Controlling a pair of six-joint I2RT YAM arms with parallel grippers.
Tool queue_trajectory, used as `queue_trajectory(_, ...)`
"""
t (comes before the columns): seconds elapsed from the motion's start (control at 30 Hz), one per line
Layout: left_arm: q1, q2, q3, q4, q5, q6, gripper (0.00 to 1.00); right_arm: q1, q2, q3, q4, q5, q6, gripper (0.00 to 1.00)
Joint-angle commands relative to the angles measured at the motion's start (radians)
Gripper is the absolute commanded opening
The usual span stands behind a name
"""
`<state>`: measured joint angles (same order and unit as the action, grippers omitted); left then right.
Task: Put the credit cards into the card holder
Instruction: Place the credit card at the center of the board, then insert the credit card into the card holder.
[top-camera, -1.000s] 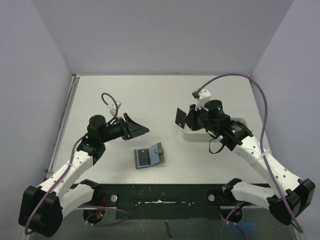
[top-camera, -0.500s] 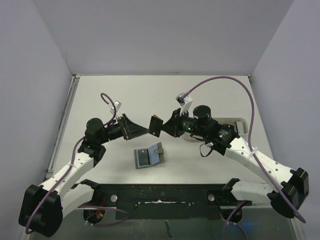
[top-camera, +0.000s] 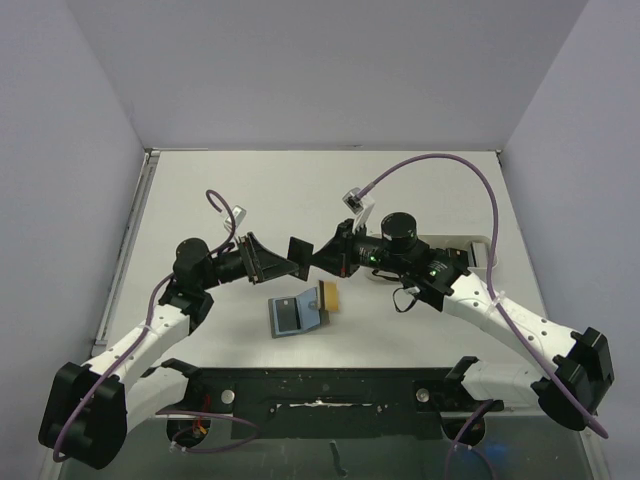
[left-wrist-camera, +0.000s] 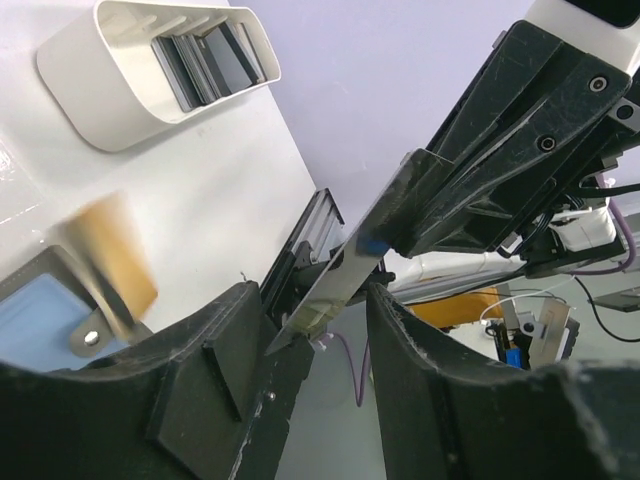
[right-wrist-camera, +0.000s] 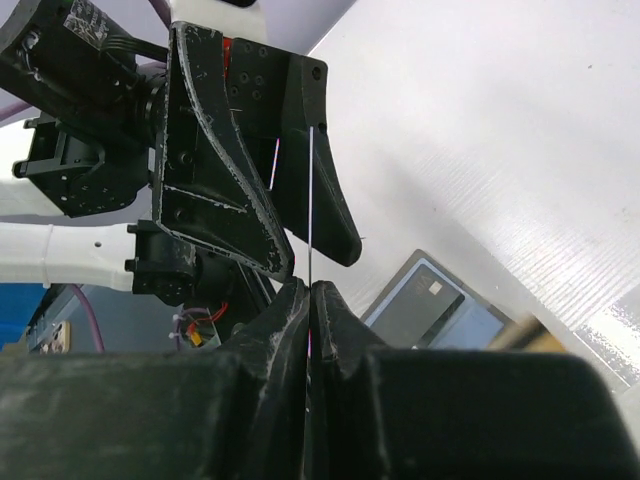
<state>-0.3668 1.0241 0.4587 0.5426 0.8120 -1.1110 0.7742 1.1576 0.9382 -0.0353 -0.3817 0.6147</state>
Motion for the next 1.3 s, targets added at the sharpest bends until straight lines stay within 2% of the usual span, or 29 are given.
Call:
queue_trajectory(0.0, -0.001, -0.003, -0.008, 0.084, 0.024, 0.015, 0.44, 0.009, 0.006, -0.012, 0.091, -0.027, 0.017, 0.00)
queue_trajectory(0.07, -0.001, -0.009, -0.019, 0.092, 0.023, 0.010, 0.43, 0.008, 0.005, -0.020, 0.094, -0.026, 0.016, 0.00)
queue_trajectory(0.1, -0.001, -0.012, -0.025, 0.094, 0.021, 0.008, 0.39, 0.008, 0.007, -0.022, 0.092, -0.024, 0.014, 0.00)
queue_trajectory(0.2, -0.002, -0.015, -0.032, 0.097, 0.017, 0.002, 0.20, 0.007, 0.019, -0.029, 0.082, -0.020, 0.007, 0.00)
queue_trajectory(0.27, -0.001, -0.011, -0.028, 0.043, 0.003, 0.016, 0.06, 0.007, 0.031, -0.037, 0.077, -0.005, 0.009, 0.00)
queue_trajectory(0.33, 0.000, -0.006, -0.036, 0.024, 0.001, 0.029, 0.00, 0.005, 0.038, -0.042, 0.064, 0.019, 0.009, 0.00)
queue_trajectory(0.53, 0.001, -0.041, -0.053, -0.091, -0.058, 0.061, 0.00, 0.004, 0.039, -0.044, -0.042, 0.147, 0.025, 0.32)
queue_trajectory(0.67, 0.002, -0.052, -0.042, -0.260, -0.145, 0.115, 0.00, 0.006, 0.040, -0.065, -0.103, 0.256, 0.028, 0.43)
queue_trajectory(0.87, 0.000, -0.031, -0.051, -0.445, -0.240, 0.135, 0.00, 0.025, 0.078, -0.063, -0.223, 0.381, 0.073, 0.46)
queue_trajectory(0.97, -0.002, -0.017, -0.082, -0.433, -0.234, 0.121, 0.00, 0.037, 0.111, -0.061, -0.264, 0.440, 0.079, 0.48)
queue_trajectory(1.1, -0.008, 0.011, -0.112, -0.397, -0.222, 0.084, 0.00, 0.058, 0.173, -0.044, -0.235, 0.400, 0.095, 0.49)
queue_trajectory(1.27, -0.014, 0.050, -0.120, -0.405, -0.222, 0.085, 0.00, 0.107, 0.255, 0.012, -0.238, 0.428, 0.097, 0.50)
